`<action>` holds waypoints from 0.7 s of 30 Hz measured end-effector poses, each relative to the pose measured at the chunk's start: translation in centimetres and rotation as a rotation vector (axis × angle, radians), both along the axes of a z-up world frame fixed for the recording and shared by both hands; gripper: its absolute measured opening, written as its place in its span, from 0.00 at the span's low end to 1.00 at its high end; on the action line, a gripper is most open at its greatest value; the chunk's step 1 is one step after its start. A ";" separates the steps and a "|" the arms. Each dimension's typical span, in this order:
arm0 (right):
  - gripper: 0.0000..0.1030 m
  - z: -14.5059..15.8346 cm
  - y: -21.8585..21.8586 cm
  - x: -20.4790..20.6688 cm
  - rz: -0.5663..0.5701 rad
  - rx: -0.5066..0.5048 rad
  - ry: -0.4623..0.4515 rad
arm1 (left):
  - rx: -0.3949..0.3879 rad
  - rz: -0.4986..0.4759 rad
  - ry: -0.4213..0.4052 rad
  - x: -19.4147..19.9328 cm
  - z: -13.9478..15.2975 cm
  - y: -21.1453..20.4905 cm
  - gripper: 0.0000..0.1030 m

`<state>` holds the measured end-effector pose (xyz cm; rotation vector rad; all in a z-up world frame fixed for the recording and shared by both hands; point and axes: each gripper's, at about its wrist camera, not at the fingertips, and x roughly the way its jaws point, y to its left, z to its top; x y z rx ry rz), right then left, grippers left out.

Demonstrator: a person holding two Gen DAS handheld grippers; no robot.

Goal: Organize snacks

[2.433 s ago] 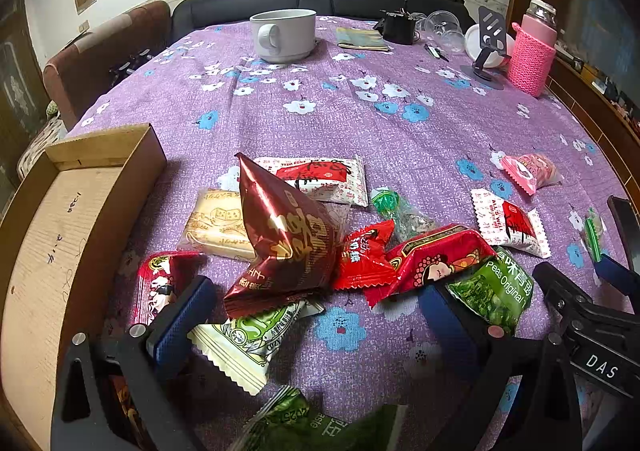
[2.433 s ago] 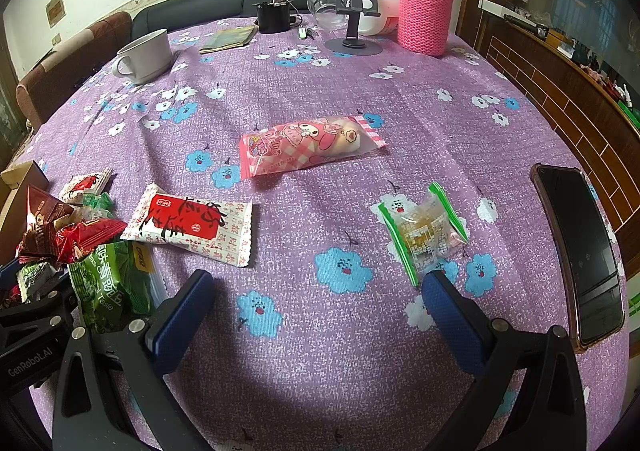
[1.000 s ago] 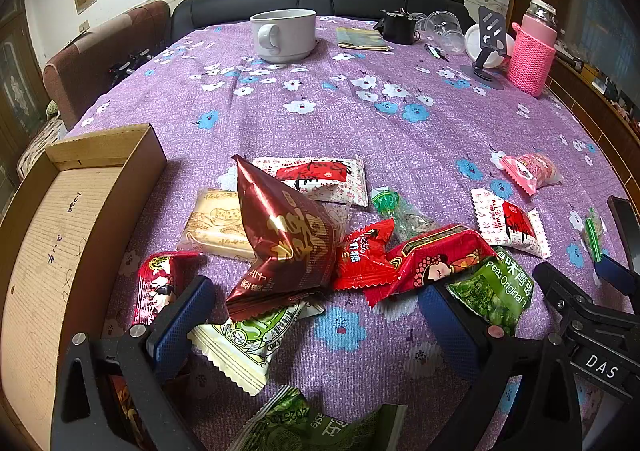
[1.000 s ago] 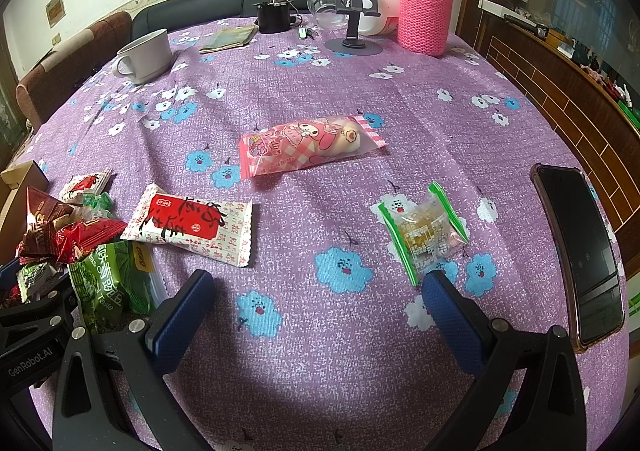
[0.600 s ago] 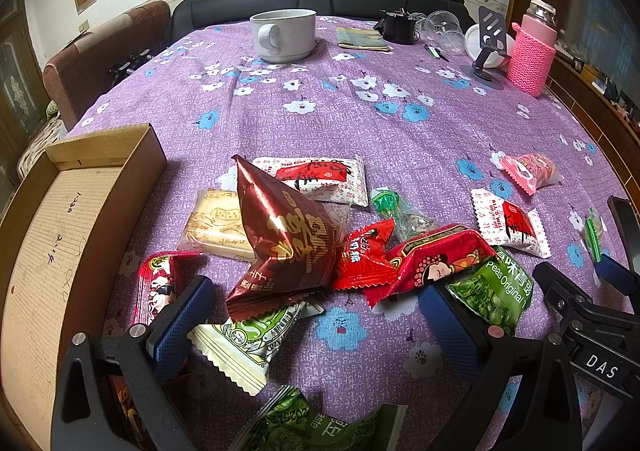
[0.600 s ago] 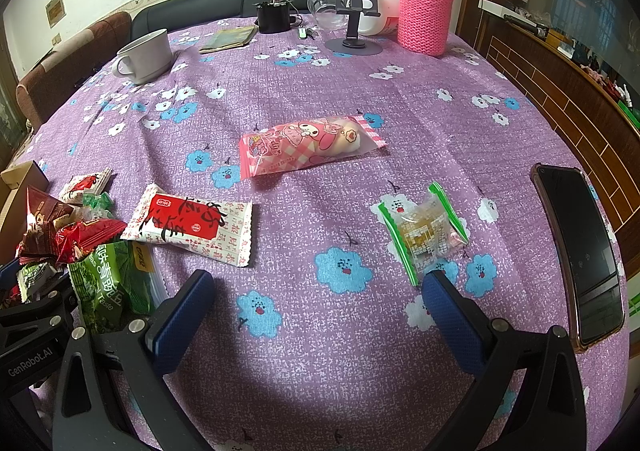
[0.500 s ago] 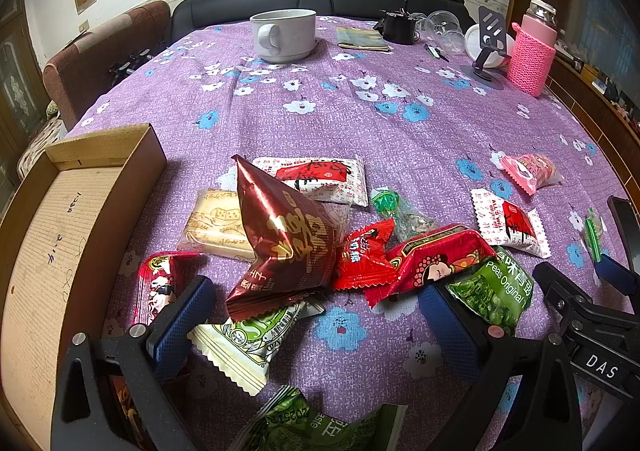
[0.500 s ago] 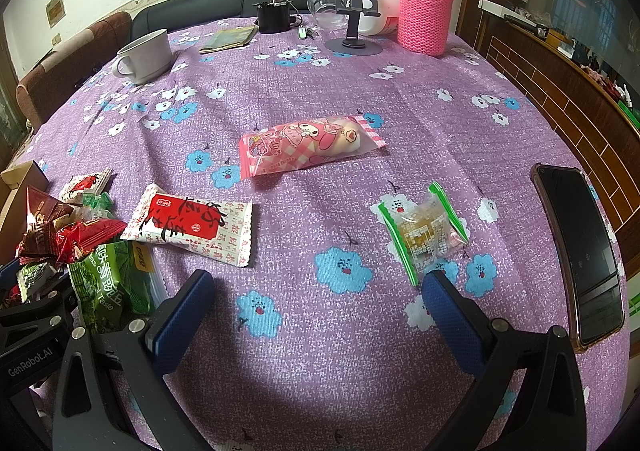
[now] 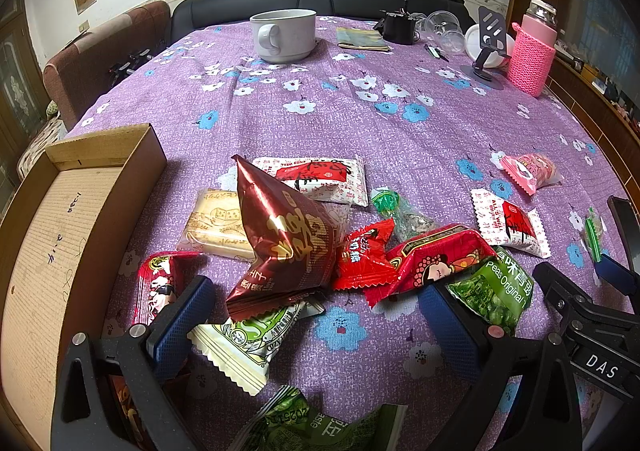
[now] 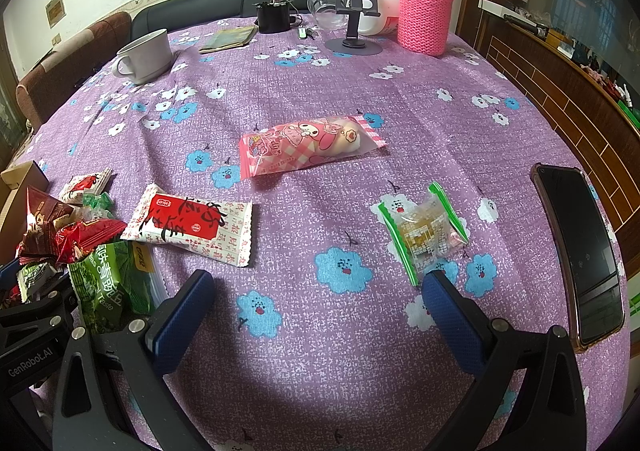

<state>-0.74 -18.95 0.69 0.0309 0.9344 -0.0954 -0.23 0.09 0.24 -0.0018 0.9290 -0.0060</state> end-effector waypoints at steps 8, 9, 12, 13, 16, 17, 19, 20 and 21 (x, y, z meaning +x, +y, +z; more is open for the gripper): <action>0.99 0.0 0.0 0.0 0.000 0.000 0.000 | 0.002 0.001 0.000 0.1 -0.2 -0.3 1.00; 0.99 0.0 0.0 0.0 0.000 0.000 0.000 | 0.002 0.001 0.000 0.1 -0.2 -0.3 1.00; 0.99 0.0 0.0 0.0 0.000 0.000 0.000 | 0.002 -0.009 0.015 0.0 0.0 -0.3 1.00; 0.99 0.0 0.0 0.0 0.000 0.000 0.000 | 0.001 -0.030 0.043 0.1 0.0 -0.2 1.00; 0.99 0.0 0.0 0.0 0.000 0.000 -0.001 | 0.003 -0.075 0.087 -0.1 -0.1 -0.2 1.00; 0.99 0.0 0.0 0.0 0.000 0.000 -0.001 | 0.002 -0.084 0.086 -0.4 0.0 -0.1 1.00; 0.99 0.0 0.0 0.0 0.000 0.000 -0.001 | 0.005 -0.092 0.068 -1.3 -0.1 -0.2 1.00; 0.99 -0.1 0.0 0.0 0.000 0.000 -0.001 | 0.007 -0.100 0.063 -1.7 -0.1 -0.2 1.00; 0.99 -0.1 0.0 0.0 0.000 0.000 -0.001 | 0.007 -0.115 0.068 -2.0 -0.1 -0.2 1.00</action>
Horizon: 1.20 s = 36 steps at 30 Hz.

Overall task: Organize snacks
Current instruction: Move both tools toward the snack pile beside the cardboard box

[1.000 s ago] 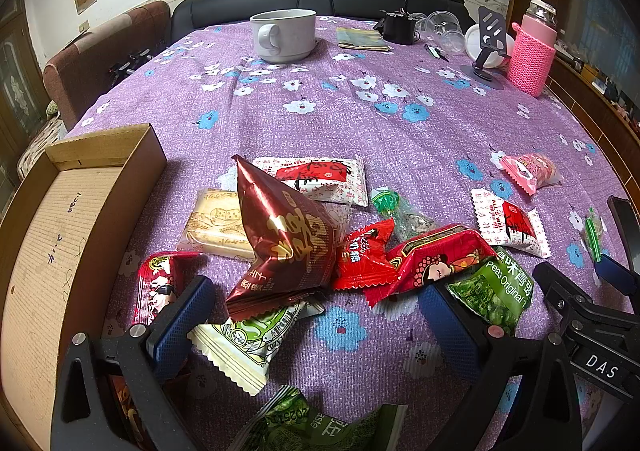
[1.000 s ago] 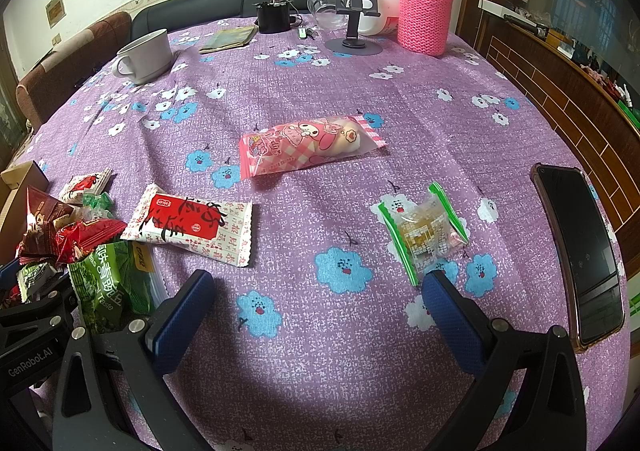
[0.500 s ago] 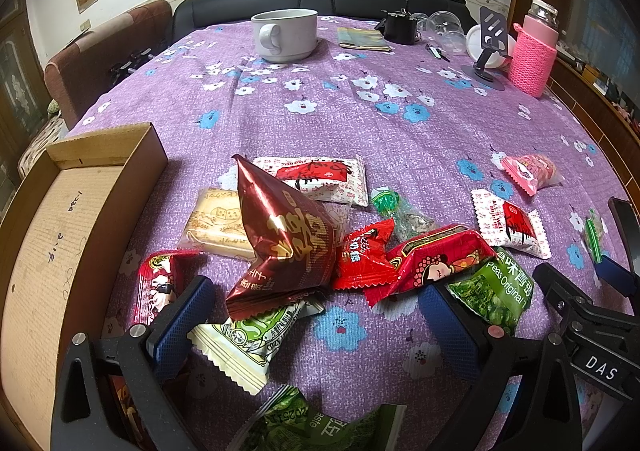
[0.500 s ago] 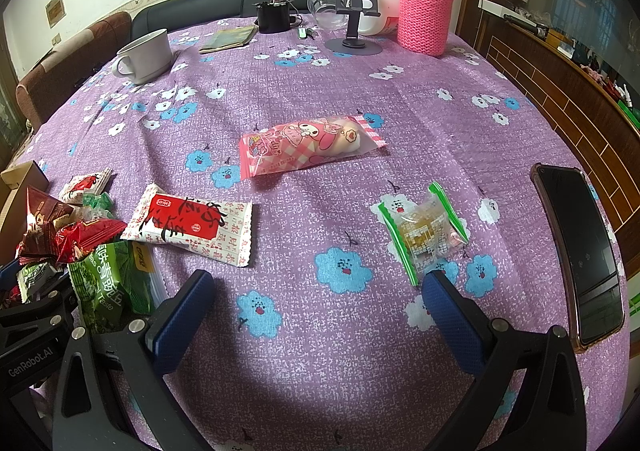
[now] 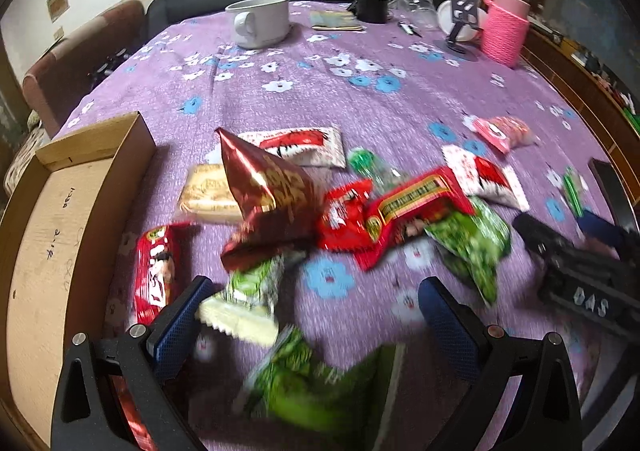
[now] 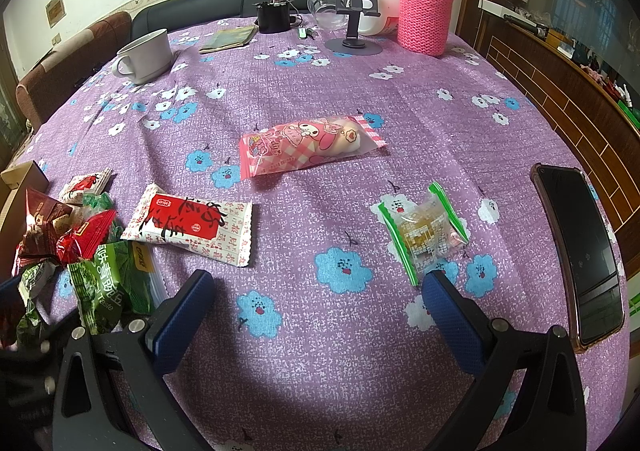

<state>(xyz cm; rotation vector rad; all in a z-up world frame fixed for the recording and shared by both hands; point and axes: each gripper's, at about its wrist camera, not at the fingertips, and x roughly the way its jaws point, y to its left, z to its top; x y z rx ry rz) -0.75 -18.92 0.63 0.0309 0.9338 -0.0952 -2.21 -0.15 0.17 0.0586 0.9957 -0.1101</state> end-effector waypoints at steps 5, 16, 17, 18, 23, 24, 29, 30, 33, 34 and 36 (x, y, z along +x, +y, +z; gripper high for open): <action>0.99 0.0 0.0 0.0 0.000 0.000 0.000 | -0.052 -0.105 0.041 -1.5 1.5 0.4 0.94; 1.00 0.0 0.2 0.0 -0.003 0.001 0.000 | -0.426 -0.159 -0.031 -5.3 7.1 10.1 0.94; 1.00 0.0 0.1 0.0 -0.003 0.000 0.000 | -0.434 -0.130 -0.033 -5.5 7.1 11.3 0.94; 1.00 0.0 0.0 0.0 -0.005 0.001 0.000 | -0.442 -0.116 -0.033 -5.7 7.1 11.9 0.94; 1.00 0.5 0.7 0.3 -0.047 0.017 0.069 | -0.391 -0.080 -0.075 -6.9 7.3 12.7 0.94; 1.00 0.3 0.3 0.0 -0.074 0.020 0.083 | -0.376 -0.084 -0.077 -7.1 7.3 12.6 0.94; 1.00 0.3 0.6 -0.7 -0.019 0.007 0.075 | -0.314 -0.092 -0.105 -7.5 7.2 11.7 0.94; 0.98 0.3 0.5 -0.9 -0.010 0.001 0.082 | -0.303 -0.092 -0.109 -7.5 7.3 11.6 0.94; 0.79 2.6 0.9 -3.6 -0.051 -0.076 -0.010 | -0.316 -0.094 -0.110 -7.6 7.4 12.0 0.89; 0.79 3.7 1.3 -4.7 -0.028 -0.070 -0.061 | -0.331 -0.095 -0.118 -7.8 7.5 12.4 0.89; 0.80 6.1 3.2 -6.9 0.080 -0.026 -0.161 | -0.351 -0.086 -0.142 -8.0 7.9 13.2 0.89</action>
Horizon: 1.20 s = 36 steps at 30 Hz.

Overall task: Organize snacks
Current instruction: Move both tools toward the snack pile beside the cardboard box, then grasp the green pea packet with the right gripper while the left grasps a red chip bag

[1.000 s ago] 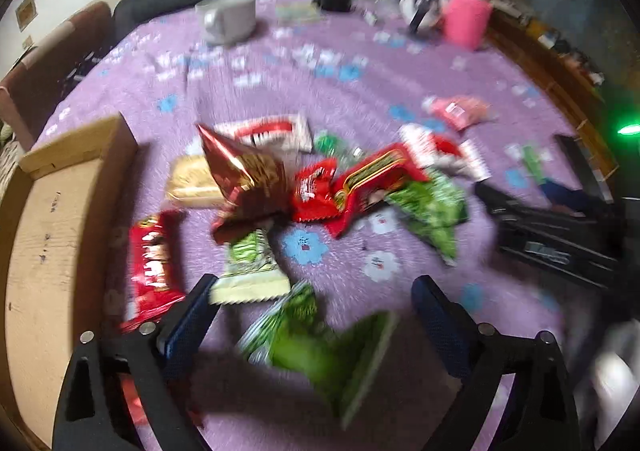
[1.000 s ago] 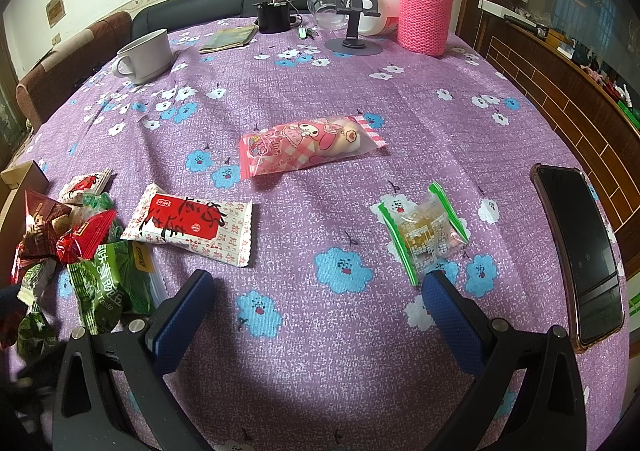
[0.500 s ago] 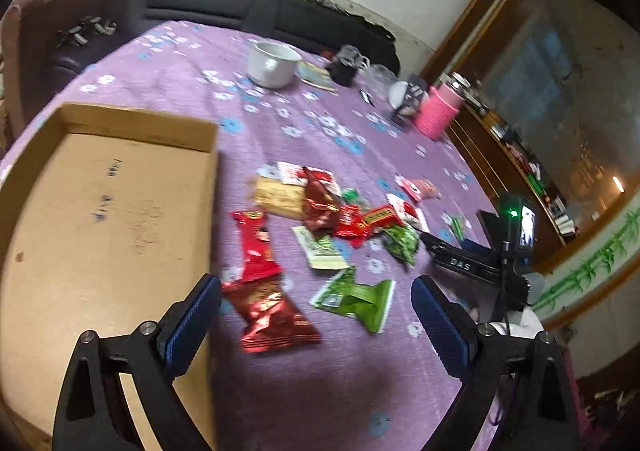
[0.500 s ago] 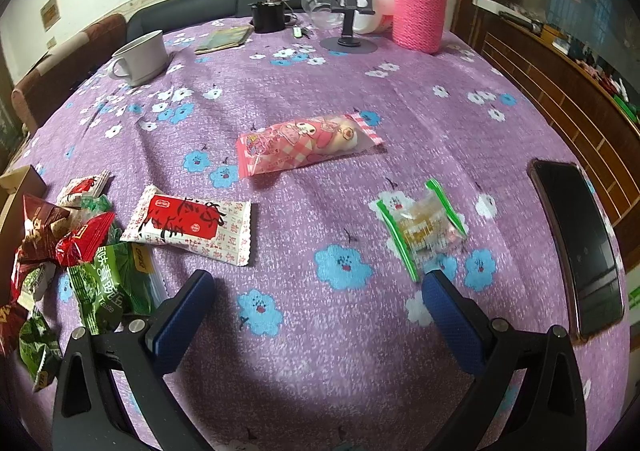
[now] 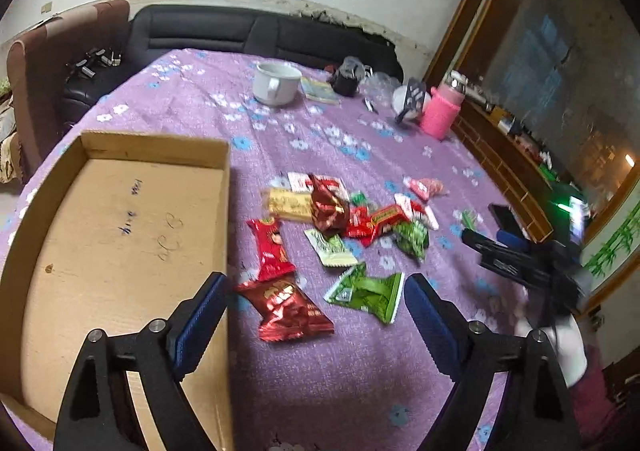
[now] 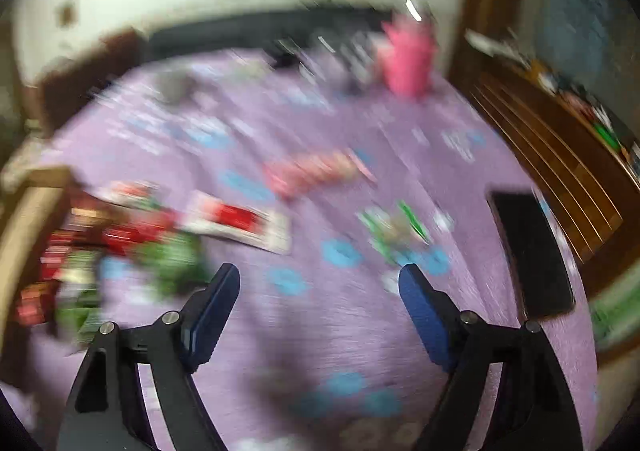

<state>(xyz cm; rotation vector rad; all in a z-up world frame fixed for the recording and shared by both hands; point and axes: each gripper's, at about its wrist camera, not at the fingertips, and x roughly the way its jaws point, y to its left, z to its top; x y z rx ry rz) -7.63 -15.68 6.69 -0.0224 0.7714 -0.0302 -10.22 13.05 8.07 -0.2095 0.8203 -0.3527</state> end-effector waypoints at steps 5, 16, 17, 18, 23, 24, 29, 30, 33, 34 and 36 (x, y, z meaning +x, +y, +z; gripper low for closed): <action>0.80 0.5 6.4 -0.6 0.383 0.137 0.062 | -0.060 -0.001 0.003 0.2 0.7 1.6 0.89; 0.34 -3.4 11.9 1.3 0.483 0.091 0.207 | 0.022 -0.112 0.024 -0.8 0.3 -0.9 0.89; 0.33 -3.3 11.2 1.2 0.468 0.098 0.205 | 0.035 -0.128 0.030 -0.7 -0.1 -1.7 0.89; 0.33 -3.3 10.5 0.9 0.450 0.097 0.198 | 0.058 -0.138 0.037 -0.4 -0.4 -2.4 0.89; 0.33 -3.6 8.3 -0.3 0.399 0.132 0.199 | 0.179 -0.151 0.038 0.9 -1.8 -4.6 0.78; 0.33 -3.6 8.0 -0.4 0.394 0.140 0.199 | 0.200 -0.156 0.049 1.2 -2.3 -5.0 0.71; 0.34 -3.6 7.6 -0.7 0.393 0.151 0.194 | 0.229 -0.174 0.094 2.0 -3.9 -5.3 0.52; 0.34 -3.7 7.6 -0.7 0.394 0.149 0.192 | 0.230 -0.177 0.095 1.9 -3.8 -5.4 0.52; 0.34 -3.7 7.6 -0.7 0.393 0.155 0.193 | 0.220 -0.155 0.084 1.7 -3.2 -5.0 0.52; 0.34 -3.8 7.5 -0.7 0.392 0.163 0.194 | 0.220 -0.145 0.082 1.7 -3.1 -4.7 0.53; 0.36 -4.0 7.4 -0.4 0.388 0.174 0.201 | 0.228 -0.135 0.101 1.9 -3.4 -4.5 0.56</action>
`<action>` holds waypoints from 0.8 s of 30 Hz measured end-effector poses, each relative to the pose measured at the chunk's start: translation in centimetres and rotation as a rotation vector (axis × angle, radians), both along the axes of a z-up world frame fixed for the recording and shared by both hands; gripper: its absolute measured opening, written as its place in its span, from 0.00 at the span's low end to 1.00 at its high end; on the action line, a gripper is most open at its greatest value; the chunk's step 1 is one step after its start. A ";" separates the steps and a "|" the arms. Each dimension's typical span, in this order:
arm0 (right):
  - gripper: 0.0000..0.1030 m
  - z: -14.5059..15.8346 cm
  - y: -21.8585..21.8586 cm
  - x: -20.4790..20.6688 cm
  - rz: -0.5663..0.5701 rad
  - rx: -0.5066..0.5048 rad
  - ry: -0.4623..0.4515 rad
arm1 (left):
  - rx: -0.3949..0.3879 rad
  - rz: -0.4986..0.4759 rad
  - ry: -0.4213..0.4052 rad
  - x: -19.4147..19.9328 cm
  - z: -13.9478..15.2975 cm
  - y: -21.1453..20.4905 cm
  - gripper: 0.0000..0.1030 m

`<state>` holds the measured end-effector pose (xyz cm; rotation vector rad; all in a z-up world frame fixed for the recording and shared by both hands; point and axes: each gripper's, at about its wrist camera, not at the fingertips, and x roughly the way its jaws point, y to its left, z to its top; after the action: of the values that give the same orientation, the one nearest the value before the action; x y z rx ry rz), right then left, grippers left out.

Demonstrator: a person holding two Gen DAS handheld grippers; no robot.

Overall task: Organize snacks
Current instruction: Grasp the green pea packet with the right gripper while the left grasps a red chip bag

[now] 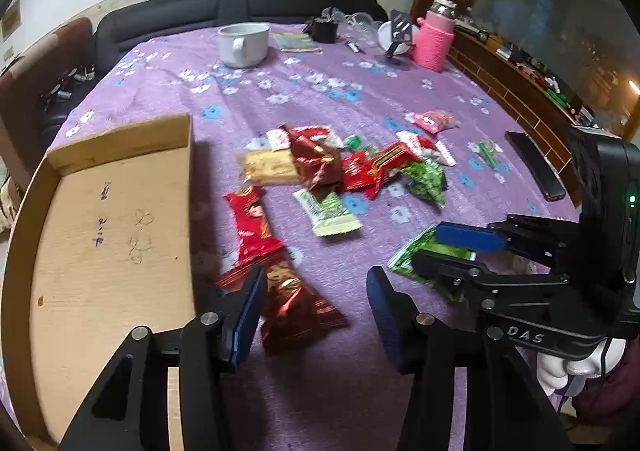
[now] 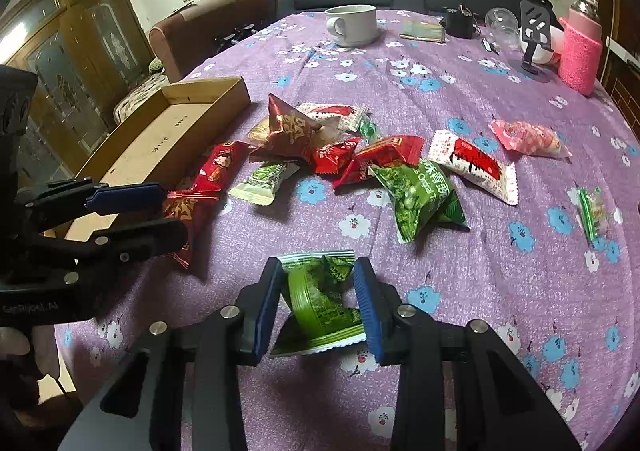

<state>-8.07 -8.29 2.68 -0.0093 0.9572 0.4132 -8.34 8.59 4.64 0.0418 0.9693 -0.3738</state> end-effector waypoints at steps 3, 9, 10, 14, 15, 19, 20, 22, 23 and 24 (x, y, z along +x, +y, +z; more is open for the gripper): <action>0.37 -0.8 -0.1 0.4 -0.008 0.003 0.034 | 0.025 0.007 0.024 0.2 -0.9 -0.2 0.57; 0.37 -0.5 -0.3 -0.1 -0.012 0.005 0.013 | 0.037 0.028 0.047 1.0 -2.3 -0.7 0.57; 0.38 -0.5 -0.4 -0.1 -0.013 0.013 0.016 | 0.043 0.033 0.043 1.2 -2.3 -0.9 0.57; 0.39 -0.6 -0.6 0.0 -0.023 0.031 0.028 | 0.077 0.030 0.010 1.4 -2.8 -1.7 0.59; 0.39 -0.6 -0.6 -0.1 -0.024 0.028 0.025 | 0.091 0.024 0.002 1.3 -3.0 -2.0 0.59; 0.32 -0.5 -0.3 -0.6 -0.028 0.016 0.006 | 0.065 0.033 -0.030 0.7 -2.6 -1.8 0.43; 0.30 -0.4 -0.3 -0.8 -0.026 0.025 0.006 | 0.033 0.033 -0.030 0.5 -2.3 -1.4 0.43; 0.30 0.0 -0.3 -1.3 -0.024 0.033 -0.003 | -0.006 0.035 -0.032 0.3 -1.8 -0.8 0.41; 0.30 0.4 -0.3 -1.6 -0.021 0.034 -0.013 | -0.036 0.041 -0.035 0.0 -1.3 -0.3 0.41; 0.30 0.7 -0.3 -1.9 -0.018 0.037 -0.020 | -0.067 0.043 -0.032 -0.2 -1.0 0.2 0.26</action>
<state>-9.94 -8.58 3.36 0.0281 0.9293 0.4136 -8.50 8.80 3.64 -0.0334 0.9241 -0.3645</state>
